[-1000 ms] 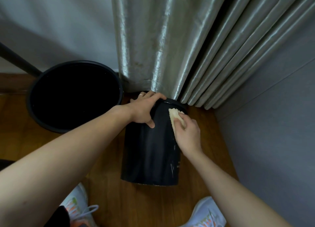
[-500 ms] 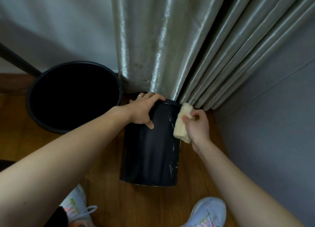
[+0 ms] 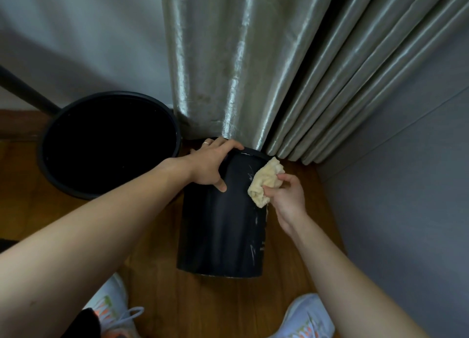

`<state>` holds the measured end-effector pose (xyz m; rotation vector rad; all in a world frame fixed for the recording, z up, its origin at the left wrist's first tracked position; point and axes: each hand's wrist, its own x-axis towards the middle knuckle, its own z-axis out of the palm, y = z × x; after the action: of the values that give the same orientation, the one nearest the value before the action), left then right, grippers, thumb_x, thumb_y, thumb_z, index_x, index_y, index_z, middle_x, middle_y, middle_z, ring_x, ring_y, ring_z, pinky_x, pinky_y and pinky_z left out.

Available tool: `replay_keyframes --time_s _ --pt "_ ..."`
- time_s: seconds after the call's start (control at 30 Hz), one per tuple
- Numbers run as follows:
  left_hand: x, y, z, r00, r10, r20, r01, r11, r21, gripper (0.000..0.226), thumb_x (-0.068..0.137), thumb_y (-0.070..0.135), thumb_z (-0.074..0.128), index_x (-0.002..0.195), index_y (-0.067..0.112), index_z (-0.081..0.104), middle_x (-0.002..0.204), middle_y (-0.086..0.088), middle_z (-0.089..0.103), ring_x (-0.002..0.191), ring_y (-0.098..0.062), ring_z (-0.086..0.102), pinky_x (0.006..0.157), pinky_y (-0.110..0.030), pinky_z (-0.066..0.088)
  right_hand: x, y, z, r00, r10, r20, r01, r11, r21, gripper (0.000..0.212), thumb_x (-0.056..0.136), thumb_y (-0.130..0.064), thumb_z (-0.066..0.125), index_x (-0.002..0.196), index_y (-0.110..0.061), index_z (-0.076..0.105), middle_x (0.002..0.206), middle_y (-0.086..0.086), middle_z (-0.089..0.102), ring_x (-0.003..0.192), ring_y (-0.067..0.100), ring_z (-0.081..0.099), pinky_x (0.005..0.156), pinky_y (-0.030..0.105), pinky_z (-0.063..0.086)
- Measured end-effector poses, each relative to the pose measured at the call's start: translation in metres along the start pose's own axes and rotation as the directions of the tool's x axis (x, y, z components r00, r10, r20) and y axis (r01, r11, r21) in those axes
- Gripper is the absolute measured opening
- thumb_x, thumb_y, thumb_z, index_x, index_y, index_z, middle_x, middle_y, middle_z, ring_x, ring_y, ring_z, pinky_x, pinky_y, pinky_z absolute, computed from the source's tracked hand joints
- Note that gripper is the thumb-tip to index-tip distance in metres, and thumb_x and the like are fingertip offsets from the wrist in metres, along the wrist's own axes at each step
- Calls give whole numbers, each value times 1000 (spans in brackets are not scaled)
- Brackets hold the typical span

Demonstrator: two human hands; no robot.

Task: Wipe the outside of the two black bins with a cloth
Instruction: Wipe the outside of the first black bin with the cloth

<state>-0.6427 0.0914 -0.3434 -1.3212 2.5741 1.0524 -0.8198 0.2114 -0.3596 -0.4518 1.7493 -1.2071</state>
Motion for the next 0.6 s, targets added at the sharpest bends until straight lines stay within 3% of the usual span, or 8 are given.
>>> replay_keyframes --time_s 0.07,0.13,0.23,0.33,0.43,0.5,0.6 --pt "0 -1 0 1000 4 0 -4 1000 4 106 54 24 90 136 46 25 142 7 29 133 -28 21 104 -65 29 2 2 -1 989 -142 27 145 958 -249 65 83 -2 73 132 -33 44 133 1 48 119 16 52 98 34 49" --pt "1 -4 0 1000 11 -2 -11 1000 1 107 54 24 90 135 46 25 142 7 29 132 -27 21 105 -63 30 3 1 -5 959 -271 83 276 826 -491 78 85 -13 74 145 -43 34 142 -2 31 129 16 36 109 35 36" --pt "0 -5 0 1000 19 -5 -19 1000 -1 107 54 25 90 136 47 25 141 8 29 131 -25 22 105 -62 30 7 -1 -11 876 -406 260 442 459 -771 55 92 -29 66 138 -49 45 158 -2 9 144 22 7 117 48 16" --pt "0 -5 0 1000 21 -5 -21 1000 -7 106 55 25 90 136 47 25 141 8 29 131 -26 22 106 -62 30 9 -2 -16 811 -440 386 520 240 -820 29 94 -37 59 122 -42 61 156 1 17 141 24 8 112 51 17" --pt "0 -6 -1 1000 31 -8 -31 999 -9 107 55 24 90 137 45 25 141 7 30 130 -26 23 106 -60 30 11 -5 -18 787 -462 410 523 146 -839 21 94 -40 58 111 -30 64 143 2 33 130 24 22 106 48 25" --pt "0 -7 -1 999 35 -11 -35 999 -21 107 56 23 90 138 44 26 140 7 31 129 -26 24 107 -57 31 14 -4 -19 796 -451 403 501 118 -857 21 94 -40 56 109 -28 62 141 1 35 129 23 23 104 47 26" --pt "0 -8 -1 999 45 -12 -46 998 -33 107 55 23 90 138 44 26 140 7 31 128 -25 25 108 -55 31 17 1 -18 839 -464 283 422 228 -877 21 93 -40 55 105 -24 61 142 0 36 132 23 25 104 48 27"
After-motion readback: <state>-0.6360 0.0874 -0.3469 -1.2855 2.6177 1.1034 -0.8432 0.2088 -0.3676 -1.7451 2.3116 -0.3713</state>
